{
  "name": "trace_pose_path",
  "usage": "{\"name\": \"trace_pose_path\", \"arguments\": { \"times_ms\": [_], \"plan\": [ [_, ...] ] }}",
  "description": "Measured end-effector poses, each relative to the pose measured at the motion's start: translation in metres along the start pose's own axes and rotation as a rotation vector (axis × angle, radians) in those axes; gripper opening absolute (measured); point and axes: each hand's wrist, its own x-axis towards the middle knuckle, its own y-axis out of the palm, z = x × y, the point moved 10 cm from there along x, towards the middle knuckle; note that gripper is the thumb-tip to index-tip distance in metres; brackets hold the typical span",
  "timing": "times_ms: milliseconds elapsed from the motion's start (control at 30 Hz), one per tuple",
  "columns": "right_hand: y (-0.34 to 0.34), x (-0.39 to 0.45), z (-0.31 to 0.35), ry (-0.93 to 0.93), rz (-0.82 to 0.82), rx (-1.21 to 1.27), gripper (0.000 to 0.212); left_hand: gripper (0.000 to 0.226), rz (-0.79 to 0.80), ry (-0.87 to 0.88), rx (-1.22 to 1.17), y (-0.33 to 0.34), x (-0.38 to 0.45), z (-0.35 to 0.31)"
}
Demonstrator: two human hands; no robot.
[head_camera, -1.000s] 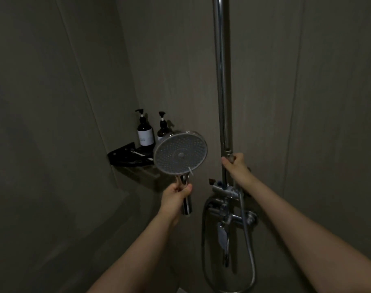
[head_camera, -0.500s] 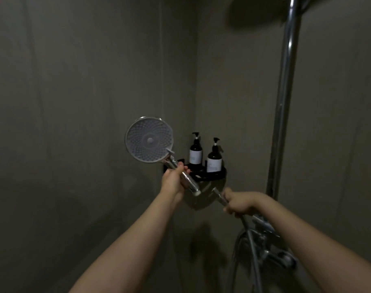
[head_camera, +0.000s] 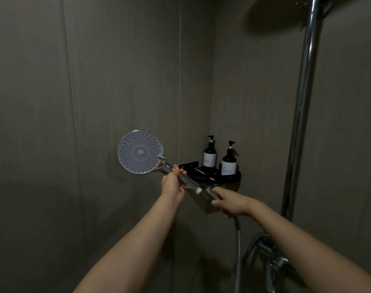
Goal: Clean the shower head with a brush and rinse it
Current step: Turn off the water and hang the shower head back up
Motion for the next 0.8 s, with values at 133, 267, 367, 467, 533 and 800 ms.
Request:
{"name": "trace_pose_path", "arguments": {
  "times_ms": [133, 267, 367, 467, 533, 800],
  "plan": [
    [-0.012, 0.001, 0.013, -0.115, -0.129, -0.032, 0.019, 0.015, -0.018, 0.009, 0.005, -0.008, -0.003, 0.002],
    [-0.013, 0.004, 0.012, -0.101, -0.169, -0.1, 0.034, 0.016, -0.041, -0.005, -0.045, -0.019, -0.005, 0.009],
    [-0.006, 0.003, 0.01, -0.105, -0.153, -0.093, 0.029, 0.021, -0.064, -0.015, -0.085, -0.026, -0.006, 0.015],
    [-0.002, 0.001, 0.01, -0.12, -0.156, -0.081, 0.031, 0.027, -0.079, -0.026, -0.116, -0.028, -0.006, 0.02],
    [0.001, 0.0, 0.01, -0.122, -0.18, -0.06, 0.032, 0.027, -0.088, -0.029, -0.157, -0.029, -0.005, 0.024],
    [-0.009, -0.018, 0.004, -0.179, -0.428, 0.006, 0.014, 0.027, -0.072, -0.06, -0.208, -0.027, -0.007, 0.035]
  ]
}}
